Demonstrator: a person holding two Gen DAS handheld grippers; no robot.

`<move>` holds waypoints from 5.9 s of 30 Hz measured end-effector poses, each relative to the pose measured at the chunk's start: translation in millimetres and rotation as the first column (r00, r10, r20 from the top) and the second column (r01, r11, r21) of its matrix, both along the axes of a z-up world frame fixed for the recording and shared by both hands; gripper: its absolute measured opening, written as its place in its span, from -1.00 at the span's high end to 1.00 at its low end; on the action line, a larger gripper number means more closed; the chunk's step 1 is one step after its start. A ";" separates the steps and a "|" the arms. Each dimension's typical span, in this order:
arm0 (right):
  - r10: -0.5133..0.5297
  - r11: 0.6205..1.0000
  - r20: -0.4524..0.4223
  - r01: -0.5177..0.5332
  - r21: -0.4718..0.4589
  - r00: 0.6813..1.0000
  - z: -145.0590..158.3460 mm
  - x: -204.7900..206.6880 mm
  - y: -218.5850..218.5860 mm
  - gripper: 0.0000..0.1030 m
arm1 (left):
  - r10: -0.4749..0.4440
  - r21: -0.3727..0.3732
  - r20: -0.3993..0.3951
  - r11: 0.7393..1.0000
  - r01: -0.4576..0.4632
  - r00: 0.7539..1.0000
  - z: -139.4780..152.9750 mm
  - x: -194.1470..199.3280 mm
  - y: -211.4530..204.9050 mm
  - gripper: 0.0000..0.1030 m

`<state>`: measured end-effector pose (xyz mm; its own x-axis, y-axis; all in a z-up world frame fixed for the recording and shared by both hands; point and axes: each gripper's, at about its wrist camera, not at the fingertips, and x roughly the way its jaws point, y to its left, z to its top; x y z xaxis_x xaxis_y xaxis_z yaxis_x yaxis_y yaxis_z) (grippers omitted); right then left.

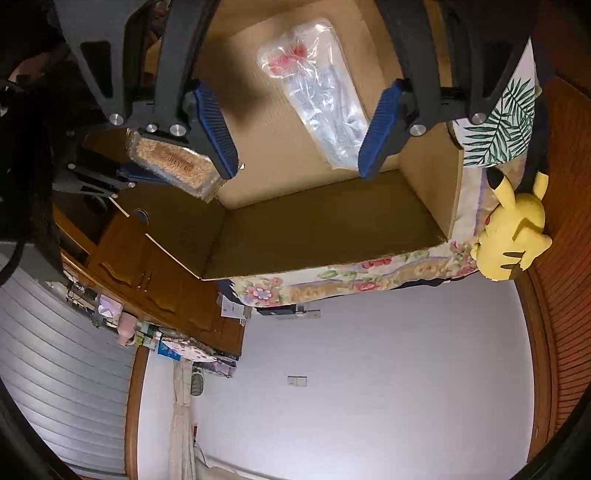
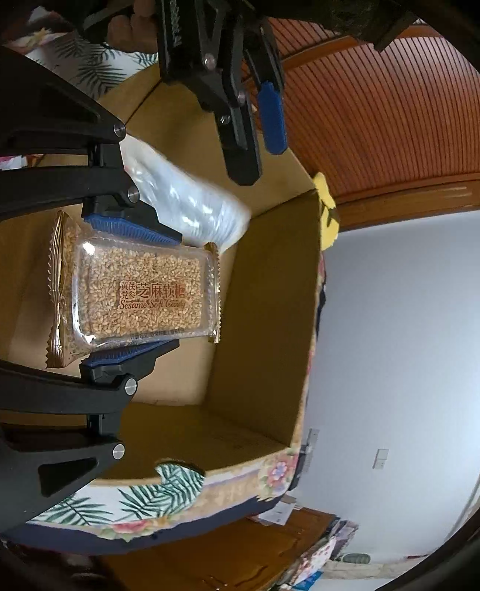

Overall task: Organize snacks
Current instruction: 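Carry the white pouch and grain bar into the box and open both tools, then grasp the small white wrapped candy with the left tool while the right tool grasps the orange pouch, then lift the candy and orange pouch over the box and release both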

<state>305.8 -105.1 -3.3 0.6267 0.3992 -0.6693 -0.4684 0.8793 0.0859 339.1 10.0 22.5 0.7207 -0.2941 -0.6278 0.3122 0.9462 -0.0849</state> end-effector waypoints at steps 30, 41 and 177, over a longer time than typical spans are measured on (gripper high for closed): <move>-0.136 0.984 0.000 0.135 0.113 0.991 5.5 -154.6 -38.1 -0.19 | -0.073 0.014 0.064 0.997 0.072 0.995 -5.1 -162.6 35.5 -0.47; -0.119 0.983 -0.051 0.125 0.134 0.992 -21.1 -200.5 -35.2 -0.19 | -0.062 0.010 -0.029 0.998 0.062 0.998 -45.1 -198.2 47.2 -0.47; -0.180 0.958 0.037 0.167 0.235 0.983 12.1 -156.2 -120.3 0.32 | -0.030 -0.033 0.056 0.999 0.032 0.998 -11.8 -154.1 10.6 0.62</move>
<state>149.5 -225.3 8.8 0.7345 0.4197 -0.5332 -0.3204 0.9072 0.2727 185.0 20.6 10.7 0.7442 -0.3373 -0.5765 0.3465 0.9329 -0.0985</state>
